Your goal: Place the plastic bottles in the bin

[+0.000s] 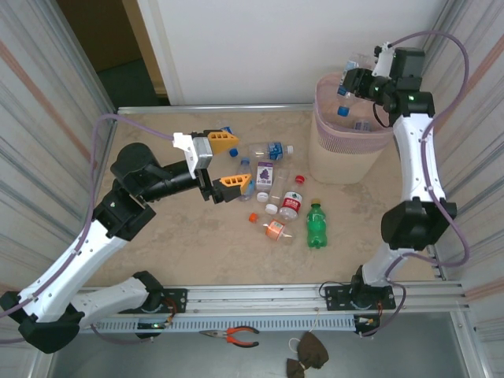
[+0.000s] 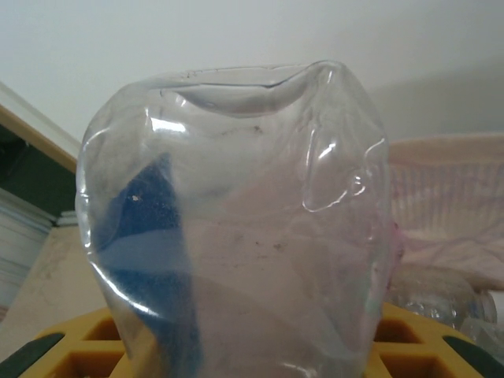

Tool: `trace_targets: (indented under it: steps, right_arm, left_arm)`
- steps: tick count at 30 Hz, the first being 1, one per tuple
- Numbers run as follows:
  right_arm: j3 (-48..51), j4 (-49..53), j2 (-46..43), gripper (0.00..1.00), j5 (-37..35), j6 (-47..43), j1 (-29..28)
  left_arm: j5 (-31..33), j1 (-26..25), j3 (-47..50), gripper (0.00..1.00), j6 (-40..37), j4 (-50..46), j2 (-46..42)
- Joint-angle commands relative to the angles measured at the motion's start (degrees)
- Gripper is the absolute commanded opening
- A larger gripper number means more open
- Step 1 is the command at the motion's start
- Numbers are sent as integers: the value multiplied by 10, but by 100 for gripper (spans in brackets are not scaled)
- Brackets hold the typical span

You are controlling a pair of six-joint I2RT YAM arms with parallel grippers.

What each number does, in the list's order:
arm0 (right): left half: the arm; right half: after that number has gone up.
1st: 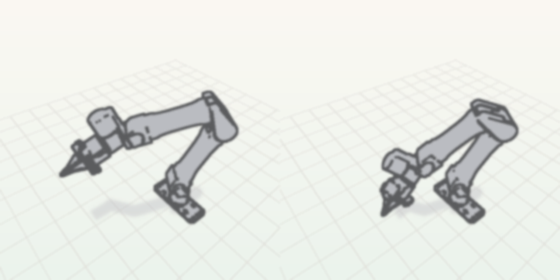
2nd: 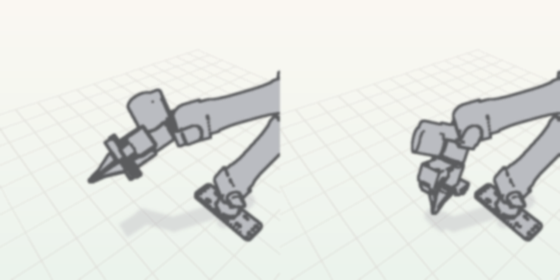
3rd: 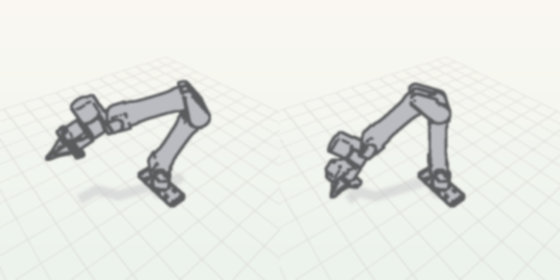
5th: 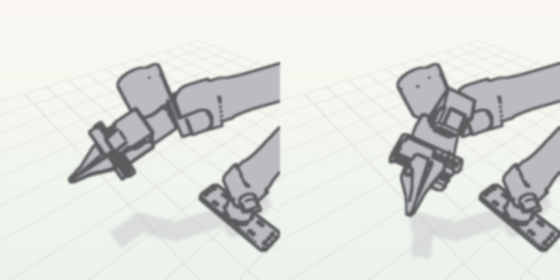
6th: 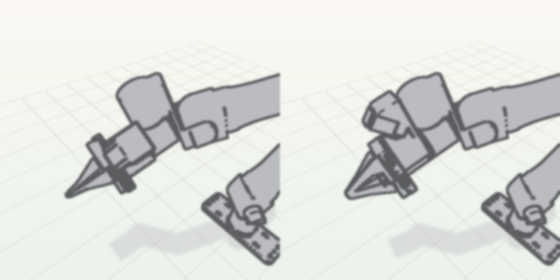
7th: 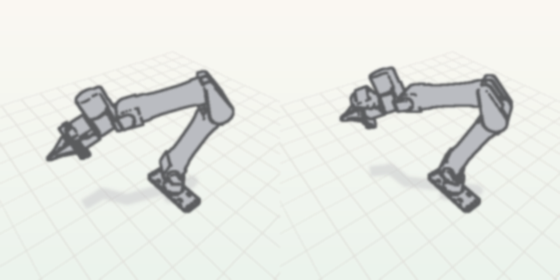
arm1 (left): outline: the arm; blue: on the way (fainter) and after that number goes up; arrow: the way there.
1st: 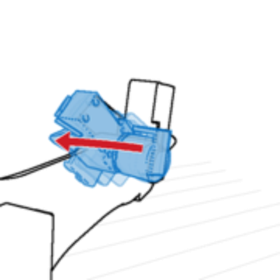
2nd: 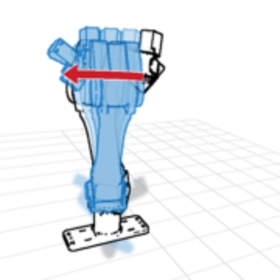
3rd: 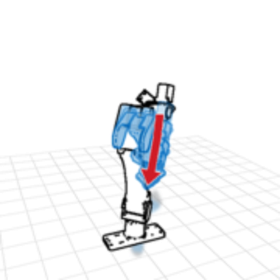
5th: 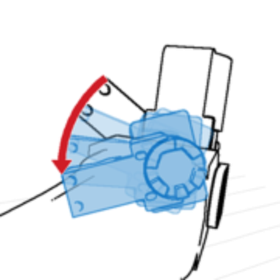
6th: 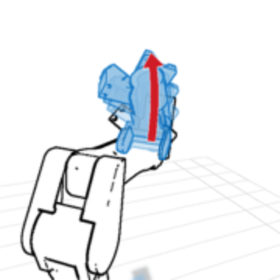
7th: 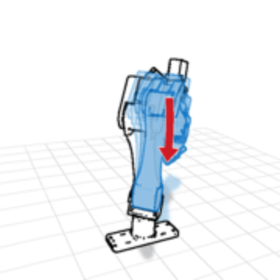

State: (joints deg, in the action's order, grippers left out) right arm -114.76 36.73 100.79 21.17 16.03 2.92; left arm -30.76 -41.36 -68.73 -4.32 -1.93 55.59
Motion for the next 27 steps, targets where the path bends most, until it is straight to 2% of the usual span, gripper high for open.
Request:
trace_targets:
  steps: [1, 6, 14, 27]
  right_arm:
    - [-67, 113, 49, 36, -3, -12, 1]
    - [-134, 195, 120, 37, 23, -32, -4]
    - [-161, 257, 179, 40, 39, -73, -24]
    - [-186, 359, 276, 48, -6, -114, -44]
  left_arm:
    - [7, 2, 3, 86, -1, 0, -3]
    - [8, 4, 4, 86, 0, -4, 1]
    - [10, 5, 5, 86, 3, -11, -1]
    - [14, 6, 13, 85, 8, -11, -6]
